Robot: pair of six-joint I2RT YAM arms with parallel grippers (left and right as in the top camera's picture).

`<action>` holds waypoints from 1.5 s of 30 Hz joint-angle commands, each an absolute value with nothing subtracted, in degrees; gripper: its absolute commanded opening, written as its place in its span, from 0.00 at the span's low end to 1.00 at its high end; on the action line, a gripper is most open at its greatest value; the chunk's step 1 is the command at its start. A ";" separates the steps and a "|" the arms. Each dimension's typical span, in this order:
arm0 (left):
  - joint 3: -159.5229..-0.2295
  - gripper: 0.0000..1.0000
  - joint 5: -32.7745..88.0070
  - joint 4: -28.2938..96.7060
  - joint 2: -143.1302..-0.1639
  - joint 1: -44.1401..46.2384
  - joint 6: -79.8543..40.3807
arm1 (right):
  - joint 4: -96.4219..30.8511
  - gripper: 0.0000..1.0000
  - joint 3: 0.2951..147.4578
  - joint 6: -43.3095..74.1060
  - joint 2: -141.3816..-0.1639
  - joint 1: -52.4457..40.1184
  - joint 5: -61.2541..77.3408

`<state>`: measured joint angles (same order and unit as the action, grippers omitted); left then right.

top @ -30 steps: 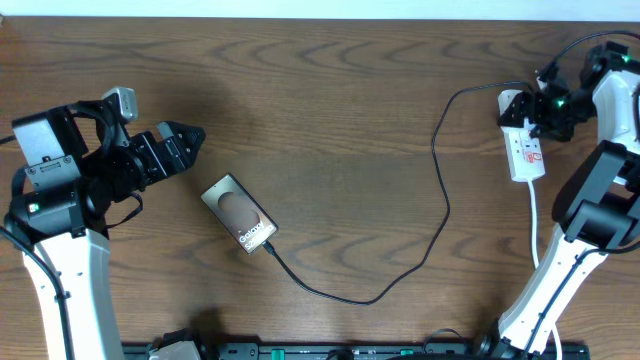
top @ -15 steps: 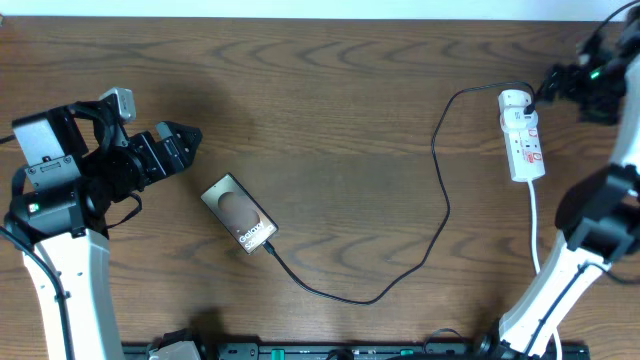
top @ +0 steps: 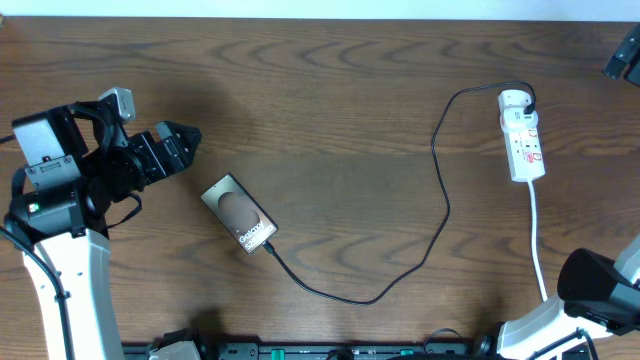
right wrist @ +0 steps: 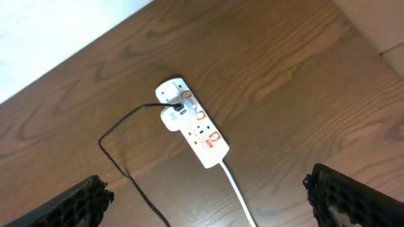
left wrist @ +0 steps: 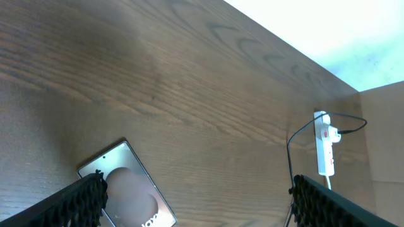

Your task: Plug charger to phone and switch on socket

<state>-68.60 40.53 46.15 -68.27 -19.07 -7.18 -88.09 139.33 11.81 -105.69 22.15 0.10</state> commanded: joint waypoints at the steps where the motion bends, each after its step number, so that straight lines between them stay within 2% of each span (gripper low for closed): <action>1: -68.69 0.92 40.25 46.26 -68.49 -19.16 -6.02 | -88.29 0.99 139.17 13.23 -105.69 22.09 -0.95; 23: -68.69 0.92 38.74 46.72 -66.83 -18.13 -5.72 | -88.29 0.99 139.06 13.23 -105.75 22.09 -0.95; 27: -68.47 0.92 28.38 49.60 -63.40 -16.64 -5.58 | -88.29 0.99 139.06 13.23 -105.75 22.09 -0.95; 30: -66.76 0.92 16.75 49.17 -59.24 -11.86 -5.61 | -88.29 0.99 139.06 13.23 -105.75 22.09 -0.95; 33: -63.00 0.92 6.42 43.29 -54.22 -4.82 -5.61 | -88.29 0.99 139.06 13.26 -105.75 22.09 -0.95; 38: -49.25 0.92 -7.73 23.14 -40.66 5.80 -5.61 | -88.31 0.99 139.06 13.23 -105.75 22.09 -0.95; 45: -25.10 0.92 -8.14 -9.19 -21.43 5.61 -5.61 | -88.31 0.99 139.06 13.23 -105.75 22.09 -0.95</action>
<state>-34.17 -4.49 -0.89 -27.73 6.02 -6.04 -88.33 139.11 12.62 -105.73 22.15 -0.05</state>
